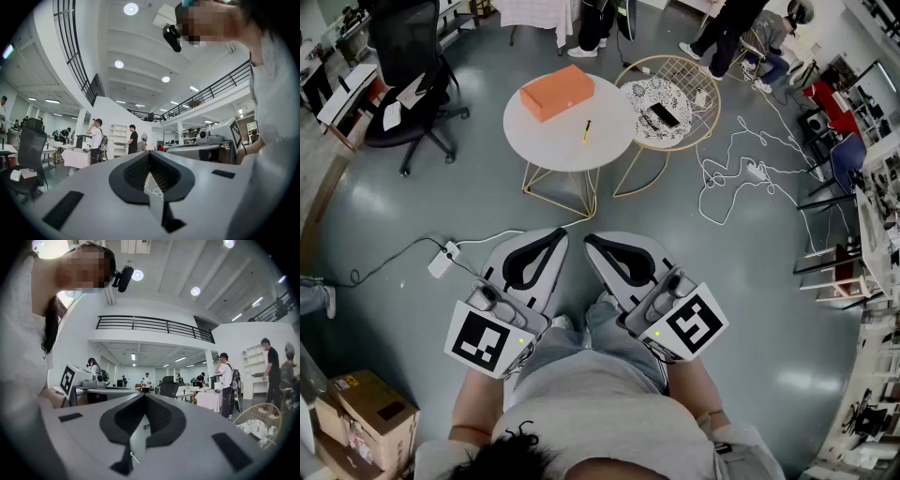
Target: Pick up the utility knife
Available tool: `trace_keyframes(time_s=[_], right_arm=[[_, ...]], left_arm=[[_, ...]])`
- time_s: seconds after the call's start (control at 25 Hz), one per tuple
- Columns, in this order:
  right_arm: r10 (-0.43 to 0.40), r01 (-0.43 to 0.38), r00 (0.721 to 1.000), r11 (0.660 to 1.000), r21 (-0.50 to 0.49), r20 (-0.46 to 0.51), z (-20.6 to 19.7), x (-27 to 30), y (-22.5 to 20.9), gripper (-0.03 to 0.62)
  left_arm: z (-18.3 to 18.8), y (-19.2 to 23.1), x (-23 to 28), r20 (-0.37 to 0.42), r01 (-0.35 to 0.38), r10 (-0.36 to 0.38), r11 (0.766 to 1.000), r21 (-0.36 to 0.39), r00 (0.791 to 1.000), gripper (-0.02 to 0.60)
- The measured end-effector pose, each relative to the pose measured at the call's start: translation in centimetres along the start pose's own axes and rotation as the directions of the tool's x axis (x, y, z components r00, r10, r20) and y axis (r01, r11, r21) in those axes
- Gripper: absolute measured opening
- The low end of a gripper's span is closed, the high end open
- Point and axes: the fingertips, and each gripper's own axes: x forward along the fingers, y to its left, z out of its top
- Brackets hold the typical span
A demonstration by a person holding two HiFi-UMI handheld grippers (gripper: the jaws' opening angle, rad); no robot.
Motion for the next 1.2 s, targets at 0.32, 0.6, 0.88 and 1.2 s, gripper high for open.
trace_keyframes(time_s=[0.32, 0.6, 0.88, 1.2], right_arm=[[0.017, -0.017, 1.0, 1.0, -0.015, -0.008, 0.2, 1.7, 1.4, 0.008], [0.006, -0.006, 1.0, 1.0, -0.009, -0.02, 0.0, 2.2, 0.9, 0.008], [0.0, 0.001, 1.0, 1.0, 0.011, -0.029, -1.1, 2.9, -2.4, 0.009], [0.062, -0.062, 0.998, 0.998, 0.011, 0.007, -0.5, 5.1, -9.0, 0.009]], left_arm=[[0.3, 1.2, -1.7, 0.009, -0.005, 0.005, 1.0, -0.008, 1.0, 0.009], [0.4, 2.0, -1.3, 0.031, 0.001, -0.002, 1.0, 0.012, 1.0, 0.009], [-0.3, 3.9, 1.3, 0.054, -0.035, 0.037, 0.999, -0.042, 0.998, 0.011], [0.0, 7.5, 7.6, 0.046, -0.104, 0.104, 0.995, -0.003, 0.994, 0.011]])
